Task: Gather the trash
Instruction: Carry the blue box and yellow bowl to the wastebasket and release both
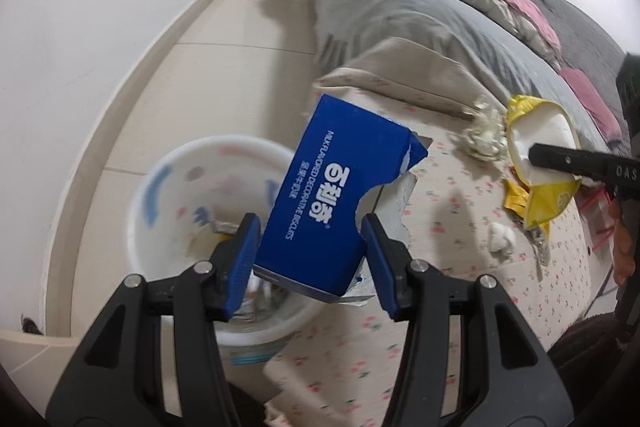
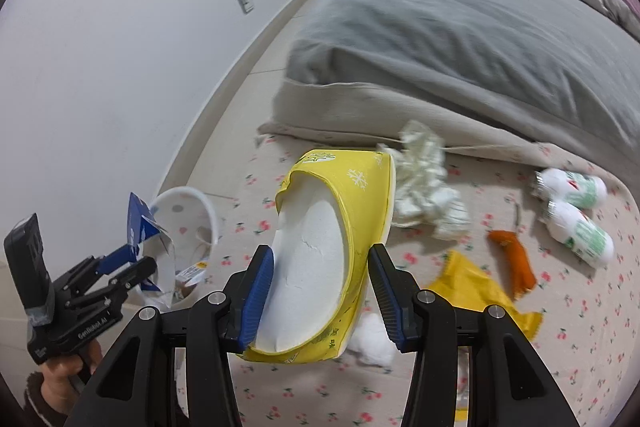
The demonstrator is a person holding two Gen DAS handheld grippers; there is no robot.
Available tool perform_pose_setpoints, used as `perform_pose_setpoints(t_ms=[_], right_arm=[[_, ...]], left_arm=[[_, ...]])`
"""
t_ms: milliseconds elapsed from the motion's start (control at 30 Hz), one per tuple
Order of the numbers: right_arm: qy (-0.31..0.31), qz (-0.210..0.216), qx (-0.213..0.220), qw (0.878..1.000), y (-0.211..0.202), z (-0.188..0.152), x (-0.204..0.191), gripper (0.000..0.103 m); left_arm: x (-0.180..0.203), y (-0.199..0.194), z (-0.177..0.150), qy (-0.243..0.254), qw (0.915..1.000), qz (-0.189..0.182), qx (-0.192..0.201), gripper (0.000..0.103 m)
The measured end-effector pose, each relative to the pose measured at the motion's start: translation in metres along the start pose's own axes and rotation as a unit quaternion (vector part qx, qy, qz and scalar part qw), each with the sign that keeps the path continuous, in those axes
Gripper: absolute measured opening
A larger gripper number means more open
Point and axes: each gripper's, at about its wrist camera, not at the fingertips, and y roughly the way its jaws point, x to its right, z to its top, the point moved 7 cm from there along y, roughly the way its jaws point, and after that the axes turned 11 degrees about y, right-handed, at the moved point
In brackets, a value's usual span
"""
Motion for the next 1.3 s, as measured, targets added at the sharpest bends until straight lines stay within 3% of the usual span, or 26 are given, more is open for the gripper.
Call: perform_pose_setpoints(t_ms=[433,533,567,633,667,700,1033,1300], right_arm=[[-0.045,0.025,-0.02,0.999,0.038,-0.013,-0.071,0.051],[-0.05,0.03,-0.022,0.998,0.047,-0.015,-0.083,0.051],[-0.053,0.033,-0.023,0.998,0.05,-0.016,-0.087,0.051],[-0.058,0.035,-0.025,0.997,0.054,-0.018,-0.093,0.051],[-0.061,0.035,-0.026,0.997,0.056,-0.02,-0.096,0.051],[-0.063,0.035,-0.027,0.997,0.056,-0.022,-0.097,0.051],[-0.079,0.034,-0.04,0.995,0.072,-0.028,-0.11,0.052],[-0.088,0.042,-0.052,0.994,0.089,-0.034,-0.129,0.055]], left_arm=[[-0.06,0.007,-0.031,-0.078,0.9954,0.044,-0.035,0.054],[-0.067,0.008,-0.031,-0.086,0.9952,0.042,-0.021,0.054],[-0.069,0.006,-0.029,-0.088,0.9951,0.043,-0.011,0.056],[-0.076,0.005,-0.028,-0.096,0.994,0.052,-0.003,0.067],[-0.079,0.004,-0.028,-0.102,0.9929,0.06,-0.004,0.077],[-0.083,0.002,-0.029,-0.106,0.9922,0.065,-0.003,0.08],[-0.105,-0.002,-0.041,-0.133,0.9859,0.097,-0.033,0.084],[-0.11,-0.014,-0.048,-0.115,0.984,0.129,-0.041,0.091]])
